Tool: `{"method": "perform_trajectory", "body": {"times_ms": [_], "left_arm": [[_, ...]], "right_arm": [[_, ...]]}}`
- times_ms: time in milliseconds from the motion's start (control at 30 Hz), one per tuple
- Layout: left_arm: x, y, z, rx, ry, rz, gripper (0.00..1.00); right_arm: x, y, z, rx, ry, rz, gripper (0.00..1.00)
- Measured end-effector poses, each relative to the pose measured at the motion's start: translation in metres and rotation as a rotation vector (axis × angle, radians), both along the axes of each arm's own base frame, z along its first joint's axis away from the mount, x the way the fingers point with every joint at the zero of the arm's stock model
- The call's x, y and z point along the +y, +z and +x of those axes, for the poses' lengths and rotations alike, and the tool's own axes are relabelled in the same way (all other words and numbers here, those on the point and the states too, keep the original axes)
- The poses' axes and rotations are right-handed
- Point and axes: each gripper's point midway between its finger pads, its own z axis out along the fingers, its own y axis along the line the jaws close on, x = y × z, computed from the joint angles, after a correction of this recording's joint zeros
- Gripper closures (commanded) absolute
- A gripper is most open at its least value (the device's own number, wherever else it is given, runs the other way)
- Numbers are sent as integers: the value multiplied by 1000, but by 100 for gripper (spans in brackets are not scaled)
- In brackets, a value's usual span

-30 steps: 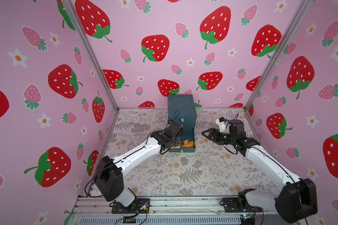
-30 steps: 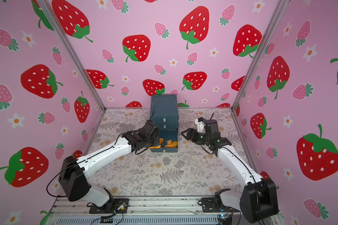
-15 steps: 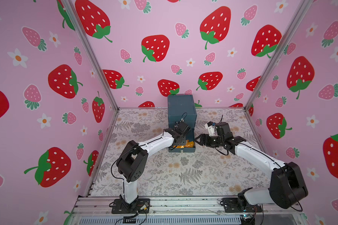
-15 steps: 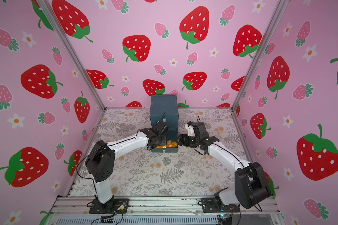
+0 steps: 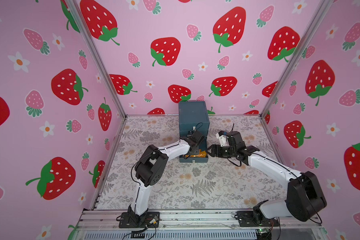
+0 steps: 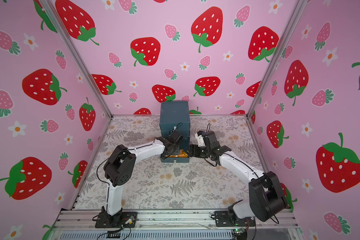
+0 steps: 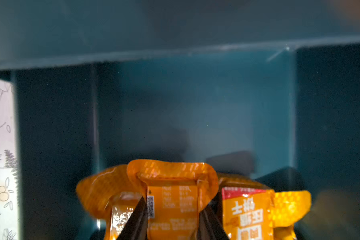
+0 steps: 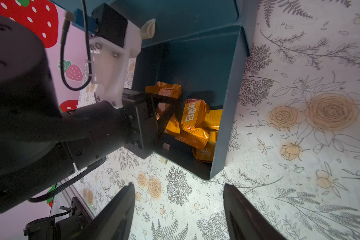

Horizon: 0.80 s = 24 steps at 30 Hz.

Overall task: Place the cookies into the drawer by color
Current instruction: Place the cookie in the drawer.

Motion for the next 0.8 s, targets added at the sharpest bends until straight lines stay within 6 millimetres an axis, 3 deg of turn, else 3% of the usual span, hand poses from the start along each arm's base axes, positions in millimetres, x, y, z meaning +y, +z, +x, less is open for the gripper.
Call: {"method": "perform_trajectory", "body": {"times_ms": [233,400,467,567,800], "left_arm": [[0,0,0,3,-6,2,57],[1,0,-1,5,-6,4,36],[1,4,-1,1,-9,4,32],[1,16,0,-20,-14,-6,31],[1,67,-1,-106,-31,-71,29]], "right_arm": [[-1,-2,2,-2,-2,-24,28],[-3,-3,3,-7,-4,-40,28],[-3,-4,2,-6,-4,-46,28],[-4,-5,0,-3,-2,-55,28],[-2,-3,-3,-21,12,-69,32]]}}
